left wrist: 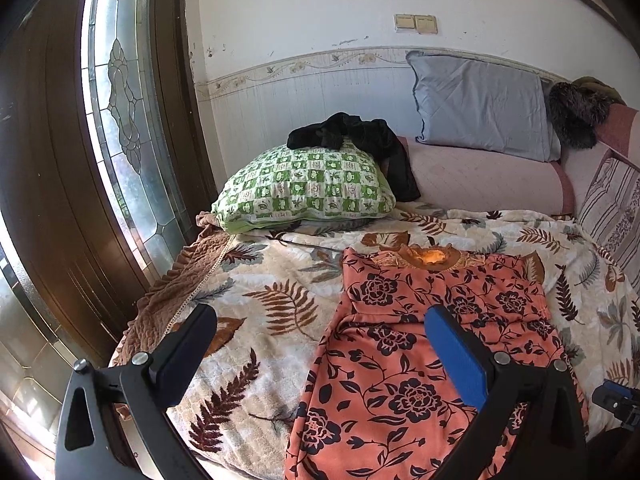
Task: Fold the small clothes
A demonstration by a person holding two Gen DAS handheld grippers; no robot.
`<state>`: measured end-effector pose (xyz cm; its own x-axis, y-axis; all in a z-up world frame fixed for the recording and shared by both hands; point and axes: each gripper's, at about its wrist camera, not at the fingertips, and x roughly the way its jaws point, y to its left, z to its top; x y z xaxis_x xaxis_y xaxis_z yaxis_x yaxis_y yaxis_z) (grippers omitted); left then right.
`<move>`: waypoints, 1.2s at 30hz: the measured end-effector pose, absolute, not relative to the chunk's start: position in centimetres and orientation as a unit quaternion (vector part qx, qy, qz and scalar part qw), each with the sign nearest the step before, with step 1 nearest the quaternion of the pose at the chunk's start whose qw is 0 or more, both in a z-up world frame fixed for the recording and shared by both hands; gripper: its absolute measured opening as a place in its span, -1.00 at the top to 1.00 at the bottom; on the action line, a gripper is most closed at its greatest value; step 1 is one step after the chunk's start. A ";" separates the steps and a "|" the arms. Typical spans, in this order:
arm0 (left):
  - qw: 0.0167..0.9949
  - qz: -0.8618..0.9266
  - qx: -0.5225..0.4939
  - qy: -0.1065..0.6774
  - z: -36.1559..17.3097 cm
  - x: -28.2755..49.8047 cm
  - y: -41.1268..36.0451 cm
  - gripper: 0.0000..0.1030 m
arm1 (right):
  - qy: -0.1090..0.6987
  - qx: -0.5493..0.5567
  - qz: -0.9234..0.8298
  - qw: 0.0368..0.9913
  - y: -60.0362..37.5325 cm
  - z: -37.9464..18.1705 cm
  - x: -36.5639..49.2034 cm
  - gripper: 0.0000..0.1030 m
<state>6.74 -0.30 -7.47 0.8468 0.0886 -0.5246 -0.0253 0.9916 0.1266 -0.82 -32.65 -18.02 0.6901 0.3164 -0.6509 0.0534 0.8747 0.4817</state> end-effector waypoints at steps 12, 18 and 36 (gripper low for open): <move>0.913 0.029 0.079 0.399 -18.9 6.9 2.9 -1.00 | 0.413 0.262 0.040 0.871 -36.0 -21.0 -1.0 -0.44; 0.889 0.045 0.077 0.450 -23.4 6.7 4.2 -1.00 | 0.438 0.297 -0.001 0.849 -39.6 -24.4 -1.7 -0.44; 0.864 0.047 0.031 0.500 -27.4 7.5 6.3 -1.00 | 0.439 0.355 -0.016 0.825 -42.9 -28.3 0.2 -0.44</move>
<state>7.49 6.31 -27.35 0.4960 0.1119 -0.8611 -0.0498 0.9937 0.1005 0.20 -42.85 -28.31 0.6143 0.2859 -0.7354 0.3379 0.7470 0.5726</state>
